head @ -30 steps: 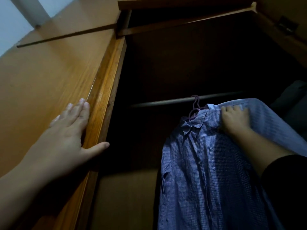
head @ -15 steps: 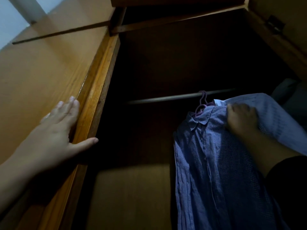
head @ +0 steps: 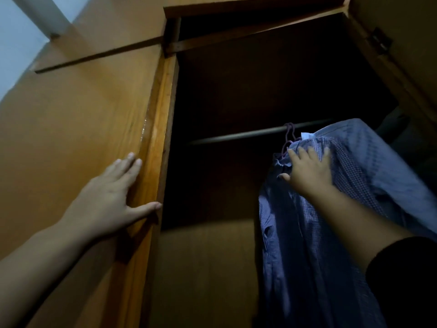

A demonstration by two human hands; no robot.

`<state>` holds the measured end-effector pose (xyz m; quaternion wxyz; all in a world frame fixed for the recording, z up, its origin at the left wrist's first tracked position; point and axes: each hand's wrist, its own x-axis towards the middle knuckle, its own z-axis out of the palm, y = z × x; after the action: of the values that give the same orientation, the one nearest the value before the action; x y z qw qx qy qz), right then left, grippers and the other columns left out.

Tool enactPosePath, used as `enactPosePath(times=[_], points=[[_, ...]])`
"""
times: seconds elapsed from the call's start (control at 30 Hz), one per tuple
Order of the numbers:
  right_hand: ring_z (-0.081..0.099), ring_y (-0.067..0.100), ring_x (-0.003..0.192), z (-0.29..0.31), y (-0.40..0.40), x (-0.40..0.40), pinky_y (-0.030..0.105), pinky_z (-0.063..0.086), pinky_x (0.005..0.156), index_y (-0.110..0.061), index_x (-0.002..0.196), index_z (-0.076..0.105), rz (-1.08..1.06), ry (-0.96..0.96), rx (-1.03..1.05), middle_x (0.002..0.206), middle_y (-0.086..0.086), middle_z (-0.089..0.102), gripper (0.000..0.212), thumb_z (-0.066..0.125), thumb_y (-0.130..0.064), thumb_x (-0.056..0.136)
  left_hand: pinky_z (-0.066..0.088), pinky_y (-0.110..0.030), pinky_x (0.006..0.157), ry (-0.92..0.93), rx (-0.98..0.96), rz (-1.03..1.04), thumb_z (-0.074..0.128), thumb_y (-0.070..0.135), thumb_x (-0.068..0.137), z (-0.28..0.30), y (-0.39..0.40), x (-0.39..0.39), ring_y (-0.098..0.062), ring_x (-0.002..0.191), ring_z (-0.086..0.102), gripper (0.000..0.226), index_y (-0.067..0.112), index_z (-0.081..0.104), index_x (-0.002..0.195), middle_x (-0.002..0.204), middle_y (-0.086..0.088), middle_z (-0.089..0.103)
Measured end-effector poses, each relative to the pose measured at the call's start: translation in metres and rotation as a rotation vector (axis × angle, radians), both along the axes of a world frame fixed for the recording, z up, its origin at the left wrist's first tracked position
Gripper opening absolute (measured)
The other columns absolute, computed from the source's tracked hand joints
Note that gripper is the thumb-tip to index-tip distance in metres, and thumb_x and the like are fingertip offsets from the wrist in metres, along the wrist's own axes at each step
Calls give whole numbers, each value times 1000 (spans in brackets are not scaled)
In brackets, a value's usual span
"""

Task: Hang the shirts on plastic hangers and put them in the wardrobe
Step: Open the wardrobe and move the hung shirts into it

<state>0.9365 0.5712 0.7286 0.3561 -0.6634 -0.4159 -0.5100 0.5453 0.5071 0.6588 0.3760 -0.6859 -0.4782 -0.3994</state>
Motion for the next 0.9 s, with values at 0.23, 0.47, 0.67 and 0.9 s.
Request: enactPosePath(times=[0.23,0.47,0.67,0.9], points=[[16,24,143,-54,-25,-90,55,4,114,-24,149,17,287,30,-21,155,4,23,70,41,-57,92,22,-38,115,33,-77,123,-7,101,39,-22,-27,-36,-17,148,8,131,34,-2,151,161,6,-4],[16,23,144,-115,-84,-220,52,2,115,-26,148,22,585,31,19,155,3,24,65,37,-56,93,22,-37,115,68,-131,206,38,77,77,-53,-75,-89,-17,147,13,95,33,2,152,162,4,1],[10,22,146,-161,-128,-334,50,-2,116,-27,149,18,784,3,-53,157,2,18,64,38,-54,94,17,-39,117,52,-183,324,38,76,80,-86,-123,-150,-18,146,15,91,32,6,153,161,3,11],[6,21,146,-225,-153,-455,50,-6,115,-32,149,17,1072,-29,-342,158,0,13,64,38,-56,94,16,-42,118,-42,-286,504,38,75,82,-145,-177,-216,-19,145,20,86,30,14,152,158,2,22]])
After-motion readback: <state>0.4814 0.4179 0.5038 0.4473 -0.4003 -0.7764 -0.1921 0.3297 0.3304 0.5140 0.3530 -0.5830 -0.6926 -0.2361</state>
